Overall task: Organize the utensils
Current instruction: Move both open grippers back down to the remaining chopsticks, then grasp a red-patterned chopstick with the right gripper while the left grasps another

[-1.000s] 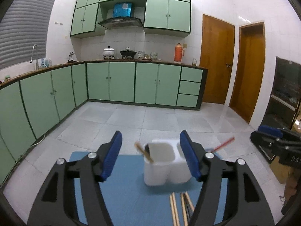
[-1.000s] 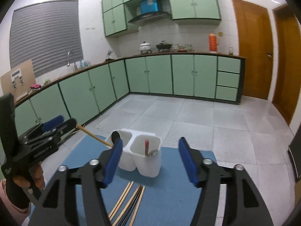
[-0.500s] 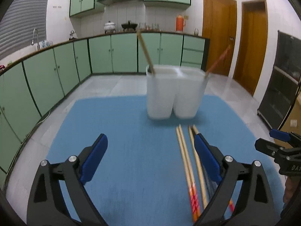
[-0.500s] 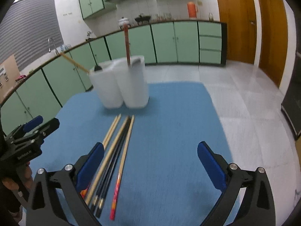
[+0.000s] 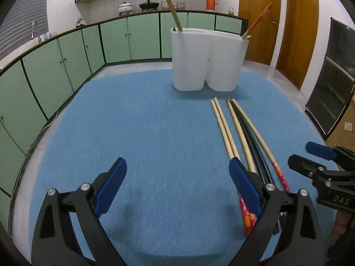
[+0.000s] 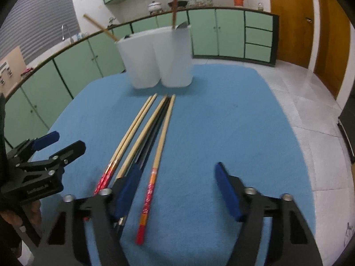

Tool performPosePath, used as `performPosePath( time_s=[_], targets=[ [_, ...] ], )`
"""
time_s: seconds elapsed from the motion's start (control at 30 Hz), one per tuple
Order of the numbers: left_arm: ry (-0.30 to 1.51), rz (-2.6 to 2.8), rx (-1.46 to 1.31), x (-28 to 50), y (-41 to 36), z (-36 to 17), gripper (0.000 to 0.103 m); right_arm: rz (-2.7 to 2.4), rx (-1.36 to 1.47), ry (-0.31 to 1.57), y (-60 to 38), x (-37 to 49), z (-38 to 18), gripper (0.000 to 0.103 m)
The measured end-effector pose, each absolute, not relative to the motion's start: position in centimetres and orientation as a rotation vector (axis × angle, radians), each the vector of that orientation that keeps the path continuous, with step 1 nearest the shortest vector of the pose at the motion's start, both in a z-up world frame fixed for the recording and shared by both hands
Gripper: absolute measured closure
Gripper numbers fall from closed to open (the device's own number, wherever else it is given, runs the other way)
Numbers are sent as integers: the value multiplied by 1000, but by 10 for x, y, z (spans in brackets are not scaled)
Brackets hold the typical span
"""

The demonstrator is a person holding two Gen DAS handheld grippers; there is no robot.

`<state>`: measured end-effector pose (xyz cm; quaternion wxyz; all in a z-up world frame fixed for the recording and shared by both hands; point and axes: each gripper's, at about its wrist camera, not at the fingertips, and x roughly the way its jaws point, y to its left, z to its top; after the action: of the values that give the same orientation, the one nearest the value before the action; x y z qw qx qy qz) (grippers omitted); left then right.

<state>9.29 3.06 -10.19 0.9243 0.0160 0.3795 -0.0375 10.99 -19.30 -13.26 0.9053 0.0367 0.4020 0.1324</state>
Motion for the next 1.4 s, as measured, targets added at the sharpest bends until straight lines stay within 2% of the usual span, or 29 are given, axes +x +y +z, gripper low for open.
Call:
performPosePath(
  time_s=[0.03,0.1,0.27,0.43,0.5,1.3,1.4],
  targets=[
    [785,-77,26,92,32,-103,13,277,64,845,-189,111,-136,48],
    [793,-79,14,92,33,-106,13,284,42,865,-182,113,-141,61],
    [799,-84,-3,94,35,-107,13,294,30,879,-173,118,-147,69],
    [803,-91,-20,95,34,-108,13,294,29,884,-169,123,-146,85],
    [805,-96,-23,96,33,-109,13,285,40,884,-170,123,-147,96],
    [917,-127,9,122,-3,-127,13,220,168,874,-212,115,-147,97],
    [920,-115,8,123,-3,-127,19,220,170,876,-212,115,-147,97]
  ],
)
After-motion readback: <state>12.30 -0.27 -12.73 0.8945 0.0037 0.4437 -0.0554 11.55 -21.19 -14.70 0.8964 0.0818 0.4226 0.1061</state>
